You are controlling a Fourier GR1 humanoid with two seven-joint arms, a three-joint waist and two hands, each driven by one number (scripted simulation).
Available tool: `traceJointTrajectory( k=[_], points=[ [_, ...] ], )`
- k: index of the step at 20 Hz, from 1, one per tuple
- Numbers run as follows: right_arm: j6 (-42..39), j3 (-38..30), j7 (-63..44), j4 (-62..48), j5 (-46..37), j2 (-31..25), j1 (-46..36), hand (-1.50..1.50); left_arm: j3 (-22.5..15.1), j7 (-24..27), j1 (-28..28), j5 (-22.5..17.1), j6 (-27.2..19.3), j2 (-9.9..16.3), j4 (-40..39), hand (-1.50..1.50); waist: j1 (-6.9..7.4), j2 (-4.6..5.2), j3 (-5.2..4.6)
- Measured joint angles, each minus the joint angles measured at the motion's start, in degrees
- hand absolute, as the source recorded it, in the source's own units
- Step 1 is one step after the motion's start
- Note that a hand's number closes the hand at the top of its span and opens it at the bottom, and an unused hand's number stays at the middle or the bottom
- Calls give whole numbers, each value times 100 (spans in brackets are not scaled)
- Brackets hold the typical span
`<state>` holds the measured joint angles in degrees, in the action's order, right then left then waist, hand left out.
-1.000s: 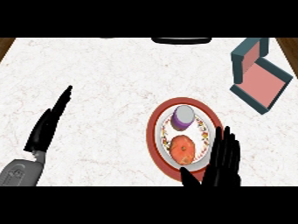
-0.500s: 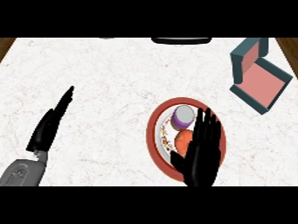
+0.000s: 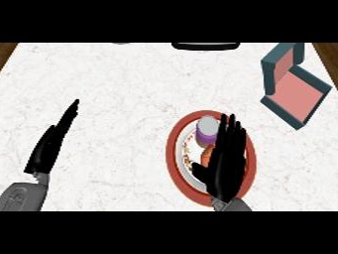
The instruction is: Pick the can from the plate and place it in the cardboard box
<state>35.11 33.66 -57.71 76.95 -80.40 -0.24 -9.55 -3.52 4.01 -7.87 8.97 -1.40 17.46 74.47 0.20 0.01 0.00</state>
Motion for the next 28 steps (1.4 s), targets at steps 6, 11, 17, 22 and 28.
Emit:
traceJointTrajectory(
  k=[6, 11, 17, 22, 28],
  points=[
    [214, -145, 140, -528, 476, 12, -370, -150, 65, -113, -53, 142, 55, -133, 57, 0, 1, -6, -2],
    [455, -69, 144, -885, 729, -8, -577, -150, 214, -164, -118, 190, 218, -126, 69, 0, -6, -33, -17],
    [591, -85, 228, -1243, 1033, -44, -892, 150, 253, -257, -8, 316, 236, -267, 295, 0, -7, -61, -37],
    [494, -160, -82, -1542, 269, 17, -1234, 150, 266, -194, -29, 372, 254, -307, 220, 0, -2, -63, -26],
    [697, -318, -139, -1741, -685, 23, -1235, 150, 320, -238, -19, 419, 271, -325, 274, 0, -2, -54, -14]
  ],
)
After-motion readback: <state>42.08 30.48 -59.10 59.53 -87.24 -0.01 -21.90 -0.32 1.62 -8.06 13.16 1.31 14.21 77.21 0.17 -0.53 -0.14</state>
